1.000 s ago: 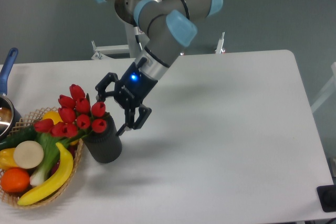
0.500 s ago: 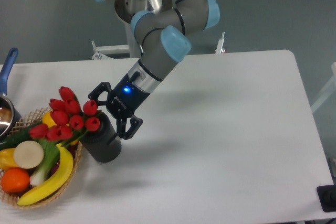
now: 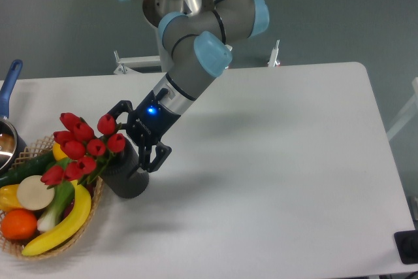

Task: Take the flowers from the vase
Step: 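Lower the gripper around the tulip stems at the vase mouth and close, then lift the grasped tulips straight up out of the black vase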

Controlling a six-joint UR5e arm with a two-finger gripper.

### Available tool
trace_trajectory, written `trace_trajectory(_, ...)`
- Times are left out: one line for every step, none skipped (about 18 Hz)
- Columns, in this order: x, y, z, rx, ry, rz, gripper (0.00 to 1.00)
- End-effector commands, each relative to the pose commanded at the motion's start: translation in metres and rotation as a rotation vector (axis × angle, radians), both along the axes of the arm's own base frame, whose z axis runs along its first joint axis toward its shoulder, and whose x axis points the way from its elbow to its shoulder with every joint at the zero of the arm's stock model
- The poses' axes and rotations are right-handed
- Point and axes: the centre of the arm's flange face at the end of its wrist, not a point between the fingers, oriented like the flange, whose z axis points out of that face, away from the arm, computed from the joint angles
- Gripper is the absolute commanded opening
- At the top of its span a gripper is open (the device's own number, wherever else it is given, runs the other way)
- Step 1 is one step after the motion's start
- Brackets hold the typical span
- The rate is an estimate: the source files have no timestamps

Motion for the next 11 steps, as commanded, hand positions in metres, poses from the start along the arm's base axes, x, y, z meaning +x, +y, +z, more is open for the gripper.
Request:
trace_trajectory(0.003, -0.002, 0.001, 0.002, 0.003, -0.002, 1.00)
trace_trajectory(0.006, -0.004, 0.004, 0.005, 0.007, -0.003, 0.99)
trace_trajectory(0.009, -0.007, 0.006, 0.006, 0.008, -0.003, 0.93)
trace_trajectory(0.010, -0.009, 0.005, 0.007, 0.011, -0.006, 0.85)
trace_trajectory(0.014, -0.012, 0.003, 0.015, 0.022, -0.021, 0.79)
trace_trajectory(0.019, -0.016, 0.004, 0.036, 0.033, -0.041, 0.72)
trace_trajectory(0.022, -0.019, 0.005, 0.054, 0.036, -0.056, 0.64)
trace_trajectory(0.025, -0.022, 0.004, 0.062, 0.042, -0.065, 0.58)
trace_trajectory(0.027, -0.025, 0.005, 0.066, 0.048, -0.067, 0.49)
trace_trajectory(0.030, -0.028, 0.006, 0.068, 0.053, -0.070, 0.38)
trace_trajectory(0.032, -0.030, 0.005, 0.069, 0.054, -0.072, 0.30)
